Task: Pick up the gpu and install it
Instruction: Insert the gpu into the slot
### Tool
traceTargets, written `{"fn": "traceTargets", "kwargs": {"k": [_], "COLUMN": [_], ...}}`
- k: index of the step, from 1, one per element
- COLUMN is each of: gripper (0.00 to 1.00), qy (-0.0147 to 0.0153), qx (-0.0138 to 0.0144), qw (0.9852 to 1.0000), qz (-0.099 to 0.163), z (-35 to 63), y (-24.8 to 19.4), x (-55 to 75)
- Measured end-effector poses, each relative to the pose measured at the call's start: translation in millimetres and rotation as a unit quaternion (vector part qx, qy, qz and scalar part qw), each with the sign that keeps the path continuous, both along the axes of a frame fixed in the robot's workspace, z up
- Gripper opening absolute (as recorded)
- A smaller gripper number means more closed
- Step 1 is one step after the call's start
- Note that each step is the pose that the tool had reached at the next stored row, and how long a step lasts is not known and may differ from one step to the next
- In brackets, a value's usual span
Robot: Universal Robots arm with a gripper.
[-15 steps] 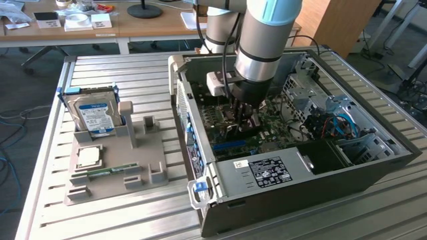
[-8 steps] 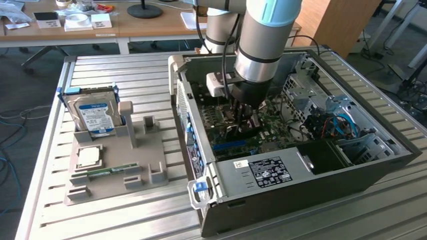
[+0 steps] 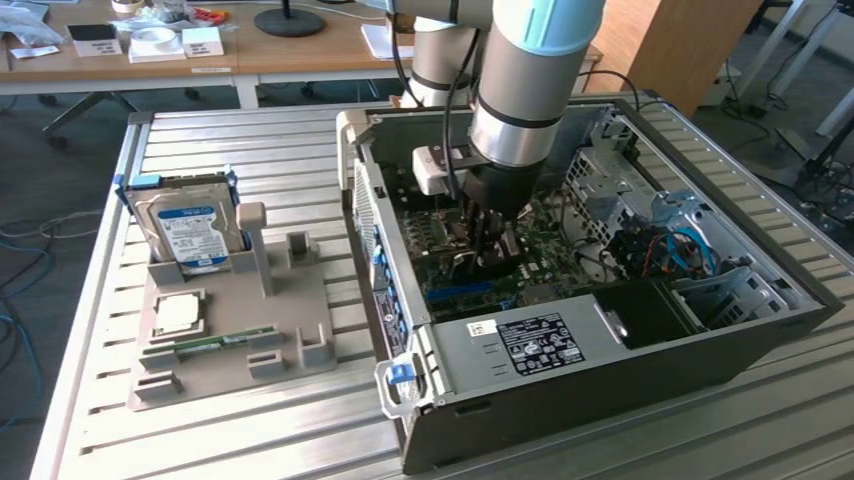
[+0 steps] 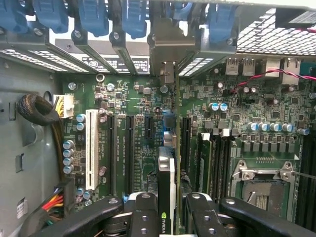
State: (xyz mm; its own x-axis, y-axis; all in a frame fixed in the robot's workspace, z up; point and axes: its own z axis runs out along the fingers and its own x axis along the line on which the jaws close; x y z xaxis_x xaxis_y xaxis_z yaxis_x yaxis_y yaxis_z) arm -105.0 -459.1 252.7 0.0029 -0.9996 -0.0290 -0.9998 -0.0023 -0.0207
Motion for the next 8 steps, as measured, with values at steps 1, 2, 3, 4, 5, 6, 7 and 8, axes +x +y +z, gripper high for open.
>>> {"fn": "traceTargets", "kwargs": {"k": [1,2,3,4,5,6,7,8], "gripper": [0.27,0.27,0.27,0.27,0.27,0.27,0.27,0.27], "qy": [0.0,0.0001,0.0,0.0,-0.0001,0.0,0.0,0.0], "qx": [-0.0001,-0.0001,0.0,0.0,0.0001,0.0001,0.0,0.0001], "qw": [1.0,1.0,1.0,1.0,1.0,1.0,1.0,1.0], "qz": [0.0,0.0,0.0,0.0,0.0,-0.001,-0.001,-0.001], "z": [0.0,0.0,-0.2,-0.4,-1.1,-1.9,-2.5,-3.2], "y": [0.0,0.0,0.0,0.0,0.0,0.0,0.0,0.0], "x": [0.0,0.0,0.0,0.1,0.1,0.1,0.1,0.1]}}
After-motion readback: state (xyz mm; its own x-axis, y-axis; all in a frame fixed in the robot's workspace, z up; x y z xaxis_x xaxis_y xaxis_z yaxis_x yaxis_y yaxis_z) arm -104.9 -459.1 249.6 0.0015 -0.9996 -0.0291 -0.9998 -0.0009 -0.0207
